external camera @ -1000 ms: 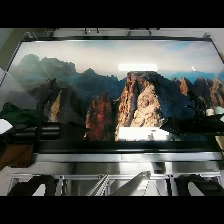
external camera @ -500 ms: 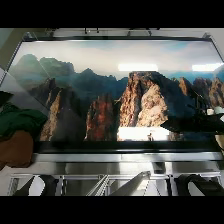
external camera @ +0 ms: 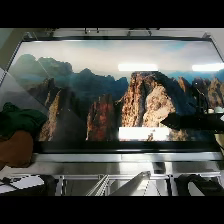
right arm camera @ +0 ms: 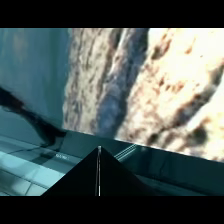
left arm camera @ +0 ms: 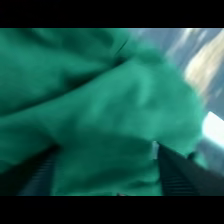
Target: Fold the shirts.
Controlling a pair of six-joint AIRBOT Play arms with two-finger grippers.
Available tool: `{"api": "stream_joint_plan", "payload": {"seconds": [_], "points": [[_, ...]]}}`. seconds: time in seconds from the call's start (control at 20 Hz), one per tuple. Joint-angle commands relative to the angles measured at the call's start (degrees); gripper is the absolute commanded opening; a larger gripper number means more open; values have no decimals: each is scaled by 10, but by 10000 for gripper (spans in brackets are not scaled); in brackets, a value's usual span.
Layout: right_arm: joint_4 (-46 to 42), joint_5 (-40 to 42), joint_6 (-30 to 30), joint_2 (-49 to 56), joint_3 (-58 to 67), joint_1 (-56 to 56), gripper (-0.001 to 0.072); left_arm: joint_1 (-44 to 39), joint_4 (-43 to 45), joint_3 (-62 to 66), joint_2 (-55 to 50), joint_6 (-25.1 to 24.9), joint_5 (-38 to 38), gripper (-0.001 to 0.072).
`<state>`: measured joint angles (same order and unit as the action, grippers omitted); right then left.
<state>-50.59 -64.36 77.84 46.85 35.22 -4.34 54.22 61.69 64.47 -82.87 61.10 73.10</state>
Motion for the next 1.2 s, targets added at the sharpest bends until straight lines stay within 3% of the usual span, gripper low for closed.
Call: {"api": "stream_joint_plan", "payload": {"seconds": [0.0, 0.05, 0.15, 0.35, 0.45, 0.6, 0.9, 0.95, 1.0, 1.05, 1.1, 1.15], "points": [[20, 5, -1, 0, 0, 0, 15, -13, 12, 8, -86, 17, 76, 192], [28, 5, -1, -1, 0, 0, 15, -26, 5, 21, -95, 16, 98, 0], [44, 5, -1, -1, 0, 0, 15, -61, -85, 66, -96, 17, 141, -1], [60, -44, -1, -1, 0, 0, 15, -162, -459, 172, -30, -9, 214, 26], [61, -58, -6, -1, 0, 0, 15, -235, -585, 212, 16, -17, 216, 25], [60, -60, -44, -1, 0, -1, 16, -356, -572, 242, 67, -8, 213, 27], [58, -61, -91, -1, 2, -1, 28, -558, -299, 239, 77, 63, 192, 32], [58, -61, -91, -1, 2, -1, 181, -578, -270, 232, 70, 66, 182, 122], [58, -59, -92, -1, 2, -1, 549, -593, -250, 225, 61, 70, 179, 375], [58, -54, -91, -1, 2, -1, 705, -605, -235, 217, 51, 71, 174, 607], [58, -40, -91, 0, 2, -1, 705, -611, -221, 208, 41, 76, 168, 716], [58, -24, -91, 0, 2, -1, 705, -611, -213, 200, 30, 77, 169, 716]]}}
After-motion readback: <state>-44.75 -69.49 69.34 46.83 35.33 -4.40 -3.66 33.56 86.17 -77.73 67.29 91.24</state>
